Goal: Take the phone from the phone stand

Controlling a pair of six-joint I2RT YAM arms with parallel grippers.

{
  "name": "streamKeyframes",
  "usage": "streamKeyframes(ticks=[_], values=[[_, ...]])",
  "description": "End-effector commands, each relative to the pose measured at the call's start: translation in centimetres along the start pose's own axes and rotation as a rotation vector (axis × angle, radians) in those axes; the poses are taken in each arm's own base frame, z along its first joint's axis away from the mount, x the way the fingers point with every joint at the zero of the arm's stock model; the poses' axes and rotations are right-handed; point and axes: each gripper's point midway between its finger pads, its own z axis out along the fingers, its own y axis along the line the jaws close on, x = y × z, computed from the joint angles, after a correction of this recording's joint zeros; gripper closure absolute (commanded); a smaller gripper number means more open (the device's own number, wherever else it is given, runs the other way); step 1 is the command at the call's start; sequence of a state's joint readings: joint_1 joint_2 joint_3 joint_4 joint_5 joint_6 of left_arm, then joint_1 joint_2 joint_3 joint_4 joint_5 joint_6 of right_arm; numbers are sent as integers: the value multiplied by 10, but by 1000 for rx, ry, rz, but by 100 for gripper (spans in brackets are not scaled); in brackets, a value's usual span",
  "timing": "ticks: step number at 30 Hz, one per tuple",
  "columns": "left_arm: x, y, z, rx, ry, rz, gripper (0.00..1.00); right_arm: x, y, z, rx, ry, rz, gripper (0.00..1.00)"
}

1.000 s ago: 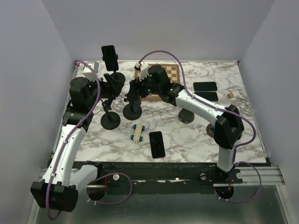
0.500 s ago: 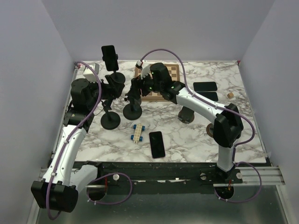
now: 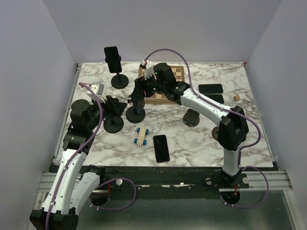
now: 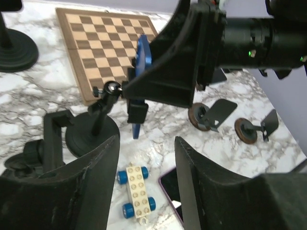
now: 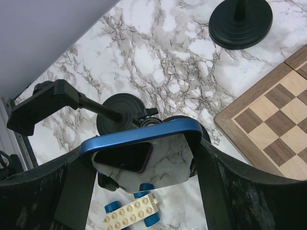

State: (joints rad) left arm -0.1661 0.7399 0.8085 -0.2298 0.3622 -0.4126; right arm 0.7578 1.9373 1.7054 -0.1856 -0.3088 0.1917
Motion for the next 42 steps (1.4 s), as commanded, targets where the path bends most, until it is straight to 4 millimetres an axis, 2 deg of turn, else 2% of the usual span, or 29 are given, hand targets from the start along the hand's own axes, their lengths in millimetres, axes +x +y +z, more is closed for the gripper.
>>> streamKeyframes(ticks=[1,4,10,14,19,25,30,42], values=[[40,-17,-4,109,133,-55,44,27,-1,8,14,90,117,99],[56,-16,0,108,184,-66,44,25,2,8,-10,91,139,99],[67,-15,16,78,197,-35,43,24,7,2,-38,97,144,99],[71,-8,30,60,194,-39,51,27,9,2,-57,117,153,99],[67,7,49,-5,202,-17,52,25,13,-2,-76,116,155,99],[56,13,68,-28,192,14,52,22,16,-4,-81,109,159,99],[52,8,75,3,190,19,48,21,18,-3,-93,109,165,99],[54,4,88,31,208,14,50,17,22,-2,-115,101,176,99]])
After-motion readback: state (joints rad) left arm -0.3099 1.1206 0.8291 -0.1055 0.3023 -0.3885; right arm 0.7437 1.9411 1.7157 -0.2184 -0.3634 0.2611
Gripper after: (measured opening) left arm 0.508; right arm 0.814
